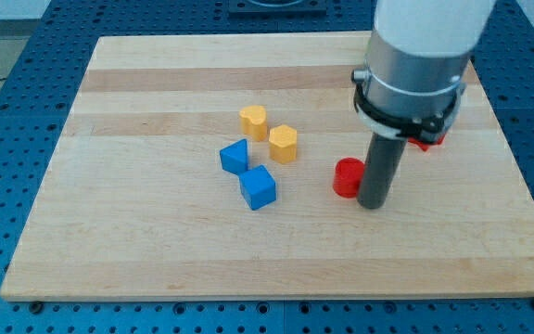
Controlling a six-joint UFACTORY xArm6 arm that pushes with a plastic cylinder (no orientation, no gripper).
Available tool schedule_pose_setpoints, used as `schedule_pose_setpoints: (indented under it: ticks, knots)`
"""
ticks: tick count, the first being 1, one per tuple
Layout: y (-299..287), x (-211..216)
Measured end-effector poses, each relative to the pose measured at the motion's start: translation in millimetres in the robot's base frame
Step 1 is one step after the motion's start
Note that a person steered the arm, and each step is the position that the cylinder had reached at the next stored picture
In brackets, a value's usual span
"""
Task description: Separate the green circle from the green star
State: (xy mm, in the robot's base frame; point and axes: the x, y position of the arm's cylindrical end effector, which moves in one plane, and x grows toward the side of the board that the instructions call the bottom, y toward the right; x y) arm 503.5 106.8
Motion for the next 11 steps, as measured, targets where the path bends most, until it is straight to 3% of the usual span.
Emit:
schedule_pose_setpoints:
  ticks: [2,3,4,5,6,7,8,10,11]
  knots:
    - [-52,1]
    - [-49,-42]
    - [25,-45]
    - [61,-63]
    - [37,-53]
    - [77,-3]
    - [184,-43]
    - [212,-258]
    - [194,-312]
